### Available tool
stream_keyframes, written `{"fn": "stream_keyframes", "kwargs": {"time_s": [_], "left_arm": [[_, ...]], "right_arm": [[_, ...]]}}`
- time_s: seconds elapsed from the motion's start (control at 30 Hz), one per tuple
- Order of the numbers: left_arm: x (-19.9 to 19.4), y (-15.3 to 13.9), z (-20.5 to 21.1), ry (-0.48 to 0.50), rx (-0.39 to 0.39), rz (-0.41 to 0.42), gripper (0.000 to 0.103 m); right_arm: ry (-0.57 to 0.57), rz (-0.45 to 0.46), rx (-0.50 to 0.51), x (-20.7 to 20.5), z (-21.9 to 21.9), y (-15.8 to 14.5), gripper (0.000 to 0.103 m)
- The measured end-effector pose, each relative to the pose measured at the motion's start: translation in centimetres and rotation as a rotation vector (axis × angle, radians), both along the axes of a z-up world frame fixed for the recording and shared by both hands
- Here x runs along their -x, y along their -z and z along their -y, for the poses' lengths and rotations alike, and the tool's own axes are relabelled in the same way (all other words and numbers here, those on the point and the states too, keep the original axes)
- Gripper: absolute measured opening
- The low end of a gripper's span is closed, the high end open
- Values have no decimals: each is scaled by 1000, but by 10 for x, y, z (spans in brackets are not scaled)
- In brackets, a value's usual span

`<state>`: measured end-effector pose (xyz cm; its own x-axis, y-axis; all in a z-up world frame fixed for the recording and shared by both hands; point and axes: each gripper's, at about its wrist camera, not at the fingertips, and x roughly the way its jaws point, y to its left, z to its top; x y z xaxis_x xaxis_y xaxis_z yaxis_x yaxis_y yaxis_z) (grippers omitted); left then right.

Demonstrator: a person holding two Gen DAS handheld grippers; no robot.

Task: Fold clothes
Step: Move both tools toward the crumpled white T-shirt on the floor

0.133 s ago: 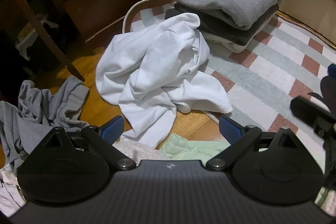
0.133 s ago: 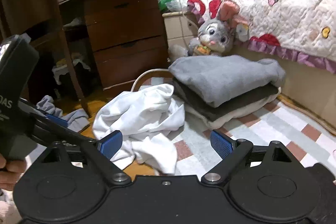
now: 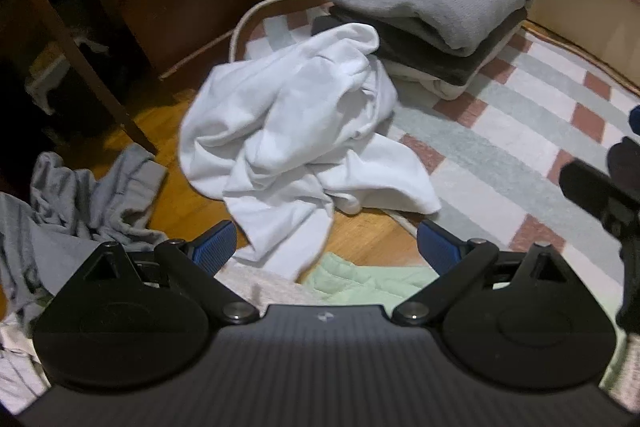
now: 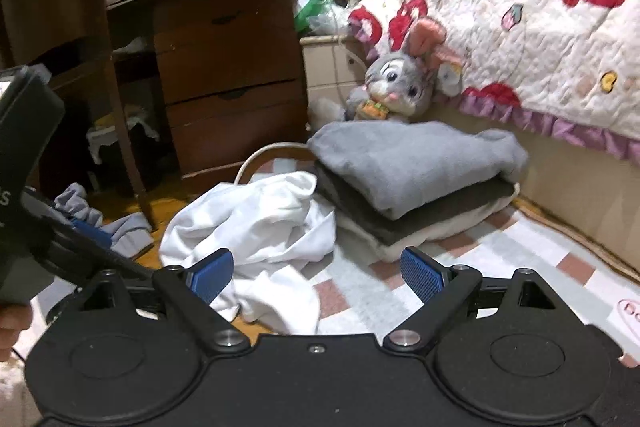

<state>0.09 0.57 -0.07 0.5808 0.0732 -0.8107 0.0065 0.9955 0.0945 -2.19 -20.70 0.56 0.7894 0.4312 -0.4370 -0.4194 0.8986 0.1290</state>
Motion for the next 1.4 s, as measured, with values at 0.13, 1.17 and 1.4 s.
{"fn": "stream_keyframes", "kwargs": {"time_s": [0.13, 1.17, 1.4], "left_arm": [[4, -3, 1, -6, 23, 26, 98], [38, -6, -5, -130, -18, 147, 96], [38, -12, -21, -165, 23, 173, 95]], "right_arm": [[-5, -39, -43, 1, -5, 4, 93], [42, 131, 203, 23, -29, 14, 93], [31, 107, 204, 23, -32, 16, 93]]}}
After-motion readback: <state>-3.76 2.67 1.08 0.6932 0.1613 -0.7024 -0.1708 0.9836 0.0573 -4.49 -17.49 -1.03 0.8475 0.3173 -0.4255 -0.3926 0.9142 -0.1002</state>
